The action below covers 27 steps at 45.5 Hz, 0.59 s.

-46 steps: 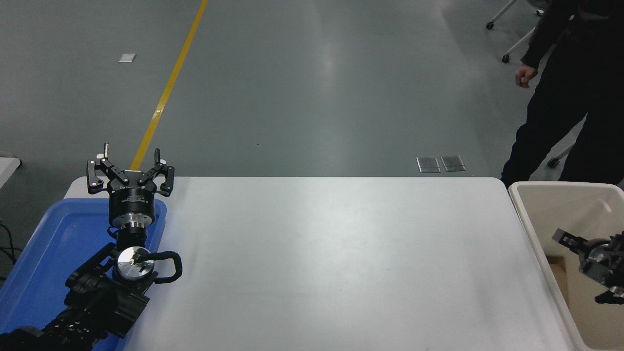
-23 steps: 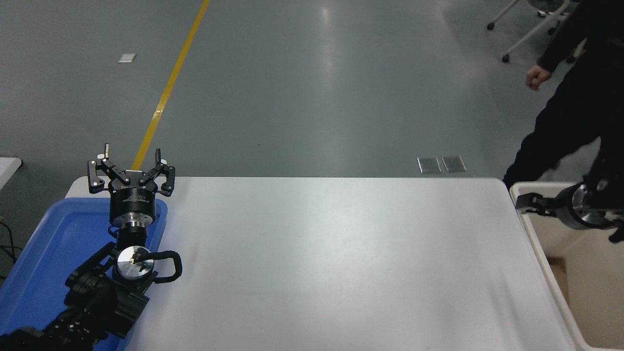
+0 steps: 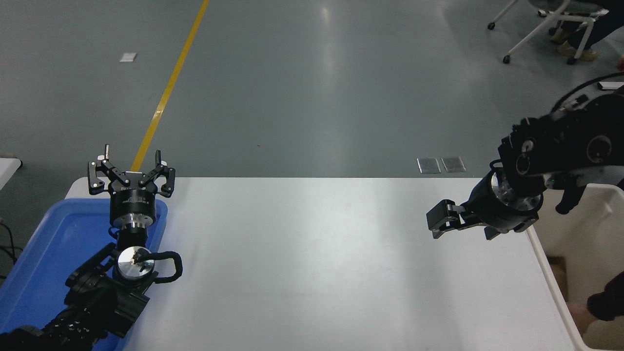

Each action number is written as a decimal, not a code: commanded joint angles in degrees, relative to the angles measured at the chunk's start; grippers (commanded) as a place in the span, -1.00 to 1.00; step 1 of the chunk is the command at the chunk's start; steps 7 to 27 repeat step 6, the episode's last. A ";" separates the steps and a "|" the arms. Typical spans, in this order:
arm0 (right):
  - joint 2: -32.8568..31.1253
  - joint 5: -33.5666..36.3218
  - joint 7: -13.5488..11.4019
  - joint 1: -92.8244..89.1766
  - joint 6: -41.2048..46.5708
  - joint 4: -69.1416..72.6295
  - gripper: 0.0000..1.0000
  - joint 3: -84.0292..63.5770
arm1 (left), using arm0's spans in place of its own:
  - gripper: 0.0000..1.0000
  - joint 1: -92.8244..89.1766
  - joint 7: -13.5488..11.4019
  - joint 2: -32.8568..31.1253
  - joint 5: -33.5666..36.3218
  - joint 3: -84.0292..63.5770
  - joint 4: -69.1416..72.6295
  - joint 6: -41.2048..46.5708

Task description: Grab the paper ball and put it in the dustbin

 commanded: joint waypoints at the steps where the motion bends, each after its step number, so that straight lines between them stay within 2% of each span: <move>1: 5.15 3.92 1.03 3.17 2.71 3.24 1.00 1.73 | 0.98 0.02 0.00 0.04 0.00 0.00 0.00 0.00; 27: 5.24 4.09 1.11 2.03 2.71 3.15 1.00 1.73 | 0.98 0.02 0.00 0.04 0.00 0.00 0.00 0.00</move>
